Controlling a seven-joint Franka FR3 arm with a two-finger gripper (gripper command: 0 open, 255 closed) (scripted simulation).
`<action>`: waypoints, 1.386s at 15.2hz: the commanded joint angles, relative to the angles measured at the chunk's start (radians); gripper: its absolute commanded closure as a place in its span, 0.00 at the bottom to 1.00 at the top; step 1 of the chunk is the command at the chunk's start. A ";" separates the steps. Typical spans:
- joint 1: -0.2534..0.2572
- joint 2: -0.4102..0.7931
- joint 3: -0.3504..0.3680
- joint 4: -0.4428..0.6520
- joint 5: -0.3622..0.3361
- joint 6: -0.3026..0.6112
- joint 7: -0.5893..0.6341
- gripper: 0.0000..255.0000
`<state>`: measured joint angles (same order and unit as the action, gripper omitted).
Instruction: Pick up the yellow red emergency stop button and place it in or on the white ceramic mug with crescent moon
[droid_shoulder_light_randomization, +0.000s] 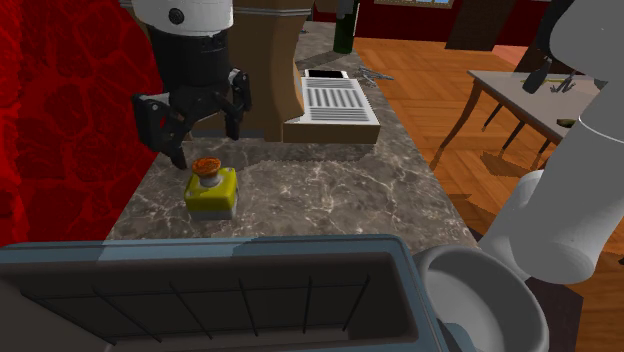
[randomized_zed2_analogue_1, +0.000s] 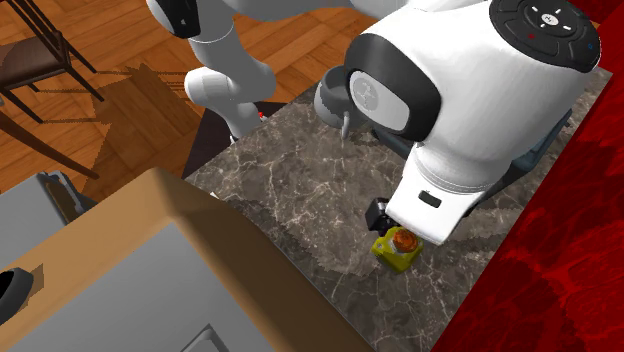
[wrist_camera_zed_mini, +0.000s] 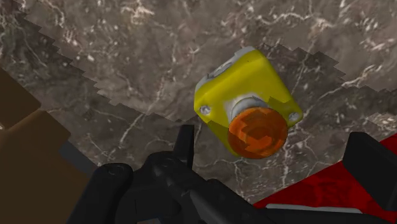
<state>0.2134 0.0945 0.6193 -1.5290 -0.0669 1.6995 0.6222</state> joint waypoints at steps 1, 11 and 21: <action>0.000 0.003 0.000 -0.024 -0.002 0.027 0.002 0.00; -0.002 0.000 -0.002 -0.075 -0.001 0.076 0.001 0.00; 0.000 0.008 -0.001 -0.067 -0.006 0.075 0.004 1.00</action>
<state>0.2123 0.0974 0.6177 -1.5938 -0.0726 1.7755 0.6262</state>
